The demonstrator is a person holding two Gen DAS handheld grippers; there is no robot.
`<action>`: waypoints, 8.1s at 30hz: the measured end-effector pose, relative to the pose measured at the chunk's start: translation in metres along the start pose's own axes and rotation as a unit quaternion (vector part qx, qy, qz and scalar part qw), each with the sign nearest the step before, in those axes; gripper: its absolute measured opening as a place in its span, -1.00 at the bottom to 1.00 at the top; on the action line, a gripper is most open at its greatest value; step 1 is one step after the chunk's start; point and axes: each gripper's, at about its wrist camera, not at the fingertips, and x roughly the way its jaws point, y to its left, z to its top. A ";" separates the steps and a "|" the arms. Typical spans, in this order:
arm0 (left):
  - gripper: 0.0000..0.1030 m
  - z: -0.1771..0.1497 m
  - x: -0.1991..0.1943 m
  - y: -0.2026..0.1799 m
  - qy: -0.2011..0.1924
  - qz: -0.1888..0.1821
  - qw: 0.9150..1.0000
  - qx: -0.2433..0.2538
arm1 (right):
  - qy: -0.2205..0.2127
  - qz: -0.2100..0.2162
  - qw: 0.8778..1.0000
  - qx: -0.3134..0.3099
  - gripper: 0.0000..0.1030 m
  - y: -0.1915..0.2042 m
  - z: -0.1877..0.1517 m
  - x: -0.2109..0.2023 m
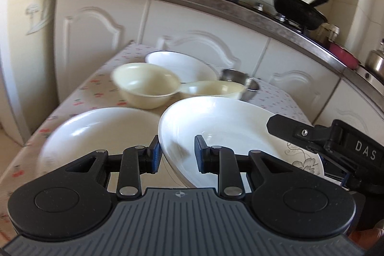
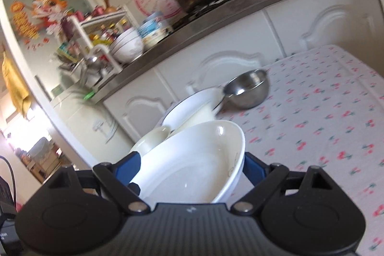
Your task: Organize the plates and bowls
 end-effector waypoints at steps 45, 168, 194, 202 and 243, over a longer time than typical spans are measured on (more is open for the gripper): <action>-0.15 -0.012 -0.040 0.069 0.001 0.054 0.997 -0.049 | 0.088 0.016 0.991 -0.097 0.98 0.072 -0.044 0.042; -0.37 0.076 0.087 0.067 0.010 -0.013 0.991 -0.130 | 0.186 0.131 0.974 0.015 1.00 0.050 0.073 0.177; -0.36 0.039 0.053 -0.052 0.047 -0.197 0.979 -0.022 | 0.060 0.044 0.986 0.148 1.00 -0.027 0.057 -0.008; -0.36 0.001 0.068 -0.099 0.098 -0.214 0.972 0.032 | 0.035 -0.006 0.980 0.194 1.00 -0.065 0.037 -0.054; 0.93 0.040 0.055 -0.036 -0.008 -0.141 0.990 0.013 | -0.077 -0.107 0.991 0.023 0.99 -0.035 0.047 -0.061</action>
